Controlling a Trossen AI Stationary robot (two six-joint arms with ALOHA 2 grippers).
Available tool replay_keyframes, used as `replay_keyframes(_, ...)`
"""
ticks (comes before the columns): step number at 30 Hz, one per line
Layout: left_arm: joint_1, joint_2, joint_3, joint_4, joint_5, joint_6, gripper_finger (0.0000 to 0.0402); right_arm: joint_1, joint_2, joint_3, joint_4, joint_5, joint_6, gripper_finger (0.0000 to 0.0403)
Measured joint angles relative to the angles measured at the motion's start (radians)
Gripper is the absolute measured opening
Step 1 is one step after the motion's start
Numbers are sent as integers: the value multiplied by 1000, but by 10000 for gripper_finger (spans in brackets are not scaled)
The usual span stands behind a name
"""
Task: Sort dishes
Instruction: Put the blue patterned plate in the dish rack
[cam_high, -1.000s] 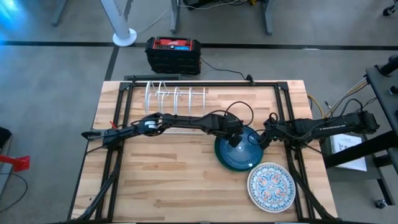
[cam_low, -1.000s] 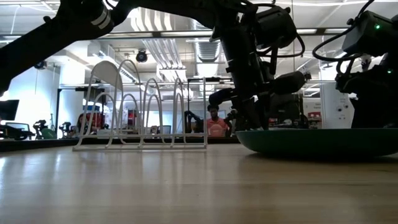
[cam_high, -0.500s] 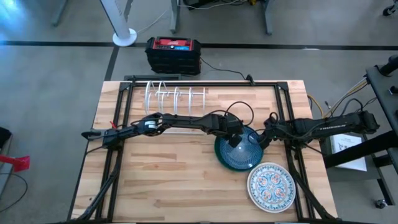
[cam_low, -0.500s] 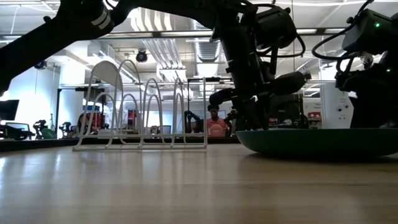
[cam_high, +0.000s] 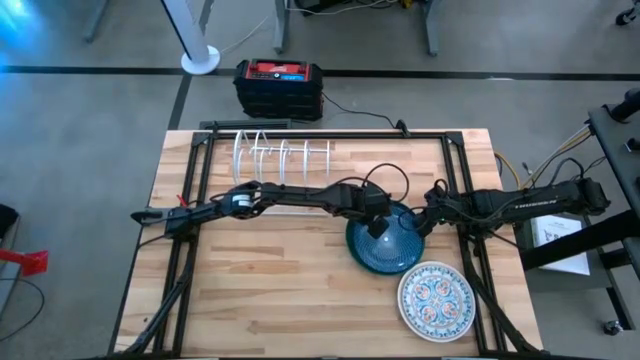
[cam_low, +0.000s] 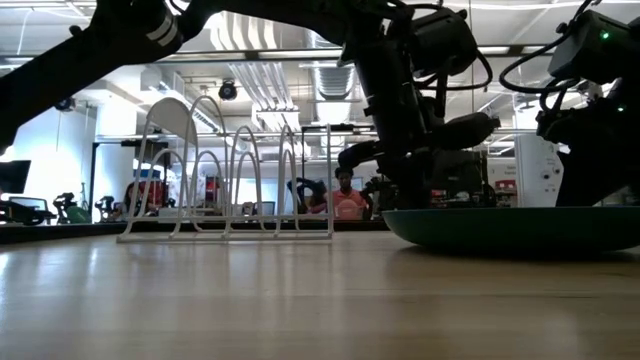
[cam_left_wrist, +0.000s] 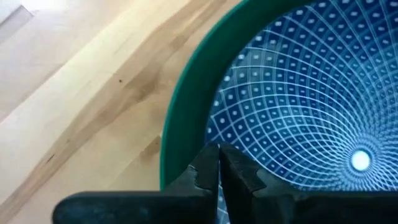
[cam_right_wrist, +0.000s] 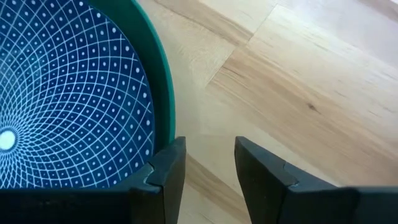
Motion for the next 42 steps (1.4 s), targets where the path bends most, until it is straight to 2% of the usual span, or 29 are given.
replay_keyframes(10, 2, 0, 0, -2, -12, 8, 0, 0, 0, 3, -2, 37, -1, 117)
replay_keyframes(14, 6, -1, 0, -4, -13, 51, 0, 0, 0, 36, -14, 86, -14, 110)
replay_keyframes(19, 10, -23, 0, -8, -18, 108, 0, 0, 0, 86, 18, 88, -79, 96)
replay_keyframes(22, 10, -48, 1, -11, -67, 183, 0, 11, 0, 99, 69, 47, -133, 84)
replay_keyframes(24, 10, -56, 1, -22, -93, 242, 0, 26, 0, 99, 114, -20, -176, 73)
replay_keyframes(28, 21, -64, 1, -23, -93, 391, 0, 67, 0, 99, 183, -104, -217, 47)
replay_keyframes(31, 41, -70, 1, -19, -93, 481, 0, 94, -7, 99, 195, -120, -212, 25)
replay_keyframes(34, 68, -71, 1, -23, -93, 526, 0, 110, -6, 97, 196, -181, -188, 5)
replay_keyframes(38, 91, -72, 1, -47, -91, 556, 0, 132, 19, 76, 228, -234, -150, 3)
replay_keyframes(42, 83, -85, 1, -53, 14, 609, 0, 143, 65, 36, 265, -235, -122, 1)
